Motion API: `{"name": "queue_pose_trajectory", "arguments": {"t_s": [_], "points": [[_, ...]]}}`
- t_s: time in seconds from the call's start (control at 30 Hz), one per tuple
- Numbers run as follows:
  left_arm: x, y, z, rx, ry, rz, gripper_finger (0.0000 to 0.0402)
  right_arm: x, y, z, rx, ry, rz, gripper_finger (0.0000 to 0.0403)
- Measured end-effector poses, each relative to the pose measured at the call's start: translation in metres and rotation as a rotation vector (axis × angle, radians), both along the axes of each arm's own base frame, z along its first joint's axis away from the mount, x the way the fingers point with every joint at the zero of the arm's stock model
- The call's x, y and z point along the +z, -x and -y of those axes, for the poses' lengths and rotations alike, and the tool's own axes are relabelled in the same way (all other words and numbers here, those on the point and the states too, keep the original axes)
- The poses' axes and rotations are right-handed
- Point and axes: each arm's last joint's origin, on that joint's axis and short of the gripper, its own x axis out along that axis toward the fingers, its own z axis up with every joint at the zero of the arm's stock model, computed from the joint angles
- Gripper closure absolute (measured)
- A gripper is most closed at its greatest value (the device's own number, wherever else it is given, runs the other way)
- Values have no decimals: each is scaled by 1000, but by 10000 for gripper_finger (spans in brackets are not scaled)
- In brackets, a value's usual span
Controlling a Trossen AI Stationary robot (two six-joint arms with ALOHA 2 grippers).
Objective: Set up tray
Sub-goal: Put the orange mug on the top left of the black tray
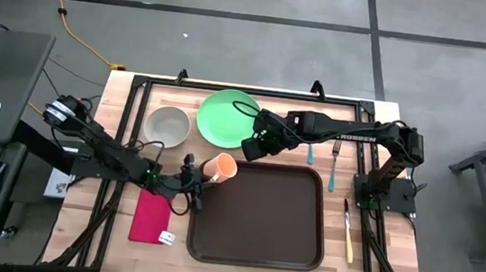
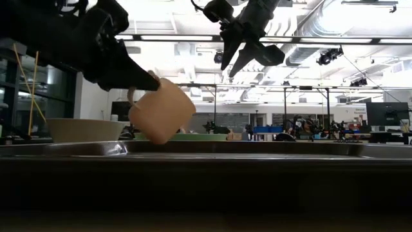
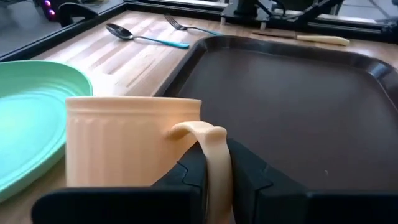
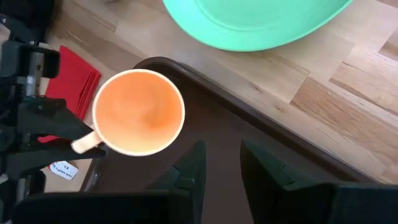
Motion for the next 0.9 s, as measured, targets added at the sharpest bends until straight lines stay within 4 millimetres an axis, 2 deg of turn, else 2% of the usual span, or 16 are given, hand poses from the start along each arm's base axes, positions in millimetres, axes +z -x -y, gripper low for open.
{"name": "queue_pose_trajectory", "arguments": {"t_s": [0.57, 0.9], "points": [[-12, -7, 8, 15, -10, 45, 340, -1, 2, 0, 22, 6, -19, 324], [-12, -9, 14, 29, -10, 105, 340, -1, 1, 0, 10, 26, -20, 324]]}}
